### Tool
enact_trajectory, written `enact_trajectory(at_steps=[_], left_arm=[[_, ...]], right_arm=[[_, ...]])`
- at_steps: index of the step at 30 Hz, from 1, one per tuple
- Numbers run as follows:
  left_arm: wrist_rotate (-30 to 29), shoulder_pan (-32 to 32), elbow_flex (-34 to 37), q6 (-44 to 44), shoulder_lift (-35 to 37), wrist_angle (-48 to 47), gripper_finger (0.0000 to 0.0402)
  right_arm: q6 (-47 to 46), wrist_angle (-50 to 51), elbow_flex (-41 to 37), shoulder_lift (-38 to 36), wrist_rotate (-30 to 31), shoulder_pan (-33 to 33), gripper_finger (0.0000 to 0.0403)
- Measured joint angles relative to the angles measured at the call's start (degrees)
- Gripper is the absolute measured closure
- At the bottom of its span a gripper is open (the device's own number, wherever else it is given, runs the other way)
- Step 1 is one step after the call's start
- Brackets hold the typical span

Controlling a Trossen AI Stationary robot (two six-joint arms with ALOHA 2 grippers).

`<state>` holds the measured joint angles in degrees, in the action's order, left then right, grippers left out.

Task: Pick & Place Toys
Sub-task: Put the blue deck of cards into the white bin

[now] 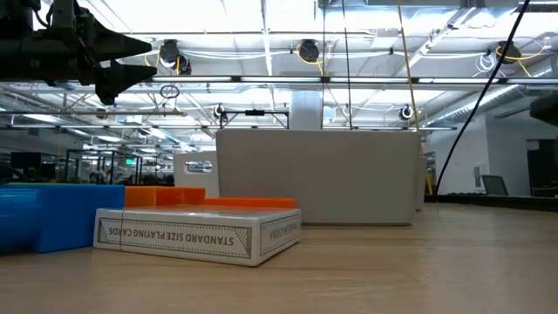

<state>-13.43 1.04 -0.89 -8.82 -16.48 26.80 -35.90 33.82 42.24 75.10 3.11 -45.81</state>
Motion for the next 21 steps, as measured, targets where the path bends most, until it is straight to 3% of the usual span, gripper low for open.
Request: enact_trajectory(at_steps=[12, 21], left_arm=[[0.00, 0.00, 0.00, 0.00, -0.01, -0.02, 0.0124], [0.00, 0.01, 0.00, 0.00, 0.00, -0.01, 0.0123]], right_arm=[[-2.23, -10.97, -10.28, -0.27, 2.96, -0.19, 0.0056], [5.12, -13.36, -10.49, -0.07, 7.17, -0.12, 0.0115]])
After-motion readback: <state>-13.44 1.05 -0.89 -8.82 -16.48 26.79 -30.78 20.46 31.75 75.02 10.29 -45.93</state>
